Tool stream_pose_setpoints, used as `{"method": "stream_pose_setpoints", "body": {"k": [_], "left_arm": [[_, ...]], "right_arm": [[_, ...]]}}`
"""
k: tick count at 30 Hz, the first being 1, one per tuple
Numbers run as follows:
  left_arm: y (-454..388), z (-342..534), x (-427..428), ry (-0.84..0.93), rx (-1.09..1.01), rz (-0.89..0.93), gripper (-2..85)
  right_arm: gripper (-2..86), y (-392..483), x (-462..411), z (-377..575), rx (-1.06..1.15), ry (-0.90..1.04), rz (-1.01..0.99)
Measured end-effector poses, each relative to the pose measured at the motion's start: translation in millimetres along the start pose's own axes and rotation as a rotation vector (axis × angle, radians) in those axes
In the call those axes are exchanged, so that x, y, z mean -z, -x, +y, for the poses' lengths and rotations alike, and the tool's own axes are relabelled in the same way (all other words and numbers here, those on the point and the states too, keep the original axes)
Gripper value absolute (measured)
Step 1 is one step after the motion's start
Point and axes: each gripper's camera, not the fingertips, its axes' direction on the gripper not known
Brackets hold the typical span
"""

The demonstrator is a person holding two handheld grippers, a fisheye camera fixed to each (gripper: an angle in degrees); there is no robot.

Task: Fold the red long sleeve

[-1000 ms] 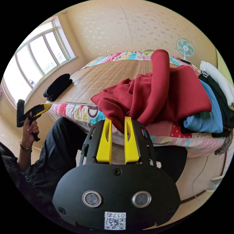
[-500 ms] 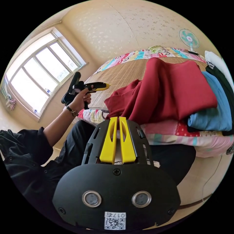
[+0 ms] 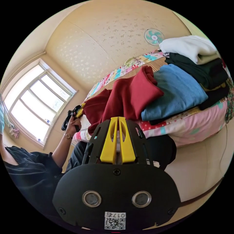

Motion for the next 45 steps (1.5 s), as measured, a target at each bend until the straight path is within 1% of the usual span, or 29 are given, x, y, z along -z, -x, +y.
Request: {"method": "stream_pose_setpoints", "body": {"k": [1,2,3,4,5,7,8,10,11,13,14,15,16,19,20,22,25,27,30,32,34,36,37,38,39,41,43,45], "left_arm": [[-23,-8,19,-0.041,-0.118,0.073,1.1],[-36,-11,29,-0.064,-0.177,0.122,0.7],[-62,-19,45,-0.083,-0.283,0.198,0.1],[-90,-25,59,-0.091,-0.404,0.258,-0.2],[-104,-27,66,-0.095,-0.462,0.286,-0.3],[-151,-39,91,-0.096,-0.654,0.408,-0.4],[-160,-42,98,-0.099,-0.692,0.452,-0.4],[-174,-58,117,-0.112,-0.775,0.719,-0.4],[-174,-63,120,-0.110,-0.781,0.795,-0.4],[-171,-73,127,-0.121,-0.776,1.063,-0.4],[-169,-74,127,-0.128,-0.767,1.132,-0.4],[-168,-72,128,-0.125,-0.761,1.257,-0.3],[-171,-66,132,-0.109,-0.768,1.312,-0.3],[-185,-38,150,-0.106,-0.829,1.307,0.0],[-187,-33,153,-0.104,-0.830,1.330,0.0],[-189,-20,159,-0.115,-0.812,1.479,0.0],[-187,-10,162,-0.151,-0.743,1.591,0.0],[-189,-6,159,-0.142,-0.712,1.681,0.0],[-198,2,158,-0.123,-0.674,1.674,0.0],[-204,7,155,-0.101,-0.655,1.685,0.0],[-214,14,151,-0.070,-0.632,1.729,0.1],[-222,20,147,-0.045,-0.620,1.739,0.1],[-227,26,143,-0.028,-0.612,1.737,0.1],[-230,28,140,-0.020,-0.608,1.741,0.1],[-236,34,133,-0.001,-0.599,1.757,0.1],[-244,42,121,0.022,-0.584,1.785,0.1],[-255,52,104,0.047,-0.568,1.787,0.2],[-259,57,93,0.060,-0.543,1.790,0.2]], "right_arm": [[0.6,1,2,-1,0.004,-0.009,-0.009],[0.6,2,6,-3,0.010,-0.022,-0.021],[0.6,2,8,-4,0.014,-0.026,-0.032],[0.6,2,9,-5,0.015,-0.026,-0.039],[0.6,2,12,-7,0.023,-0.025,-0.055],[0.7,0,17,-7,0.028,-0.030,-0.071],[0.6,-1,21,-7,0.033,-0.036,-0.078],[0.6,-3,27,-6,0.043,-0.047,-0.089],[0.7,-5,29,-5,0.047,-0.052,-0.095],[0.8,-9,31,-5,0.051,-0.048,-0.110],[1.0,-12,31,-6,0.056,-0.042,-0.126],[1.2,-13,33,-6,0.075,-0.041,-0.148],[1.3,-13,34,-6,0.088,-0.043,-0.160],[2.6,-9,40,-5,0.182,-0.060,-0.218],[3.5,-6,41,-6,0.227,-0.063,-0.242],[5.2,0,40,-8,0.283,-0.064,-0.274],[8.2,11,31,-20,0.340,-0.074,-0.306],[10.6,18,17,-34,0.375,-0.078,-0.306],[12.6,16,3,-57,0.409,-0.084,-0.291],[13.1,4,-1,-72,0.408,-0.089,-0.319],[13.2,-23,1,-86,0.372,-0.131,-0.429],[13.3,-67,3,-103,0.347,-0.176,-0.681],[13.3,-77,0,-108,0.331,-0.174,-0.725],[13.8,-92,-7,-117,0.316,-0.152,-0.771],[14.5,-98,-17,-125,0.345,-0.112,-0.776],[15.9,-95,-38,-133,0.405,-0.026,-0.759],[16.9,-88,-65,-135,0.463,0.069,-0.802],[16.3,-84,-105,-132,0.487,0.196,-0.917]]}}
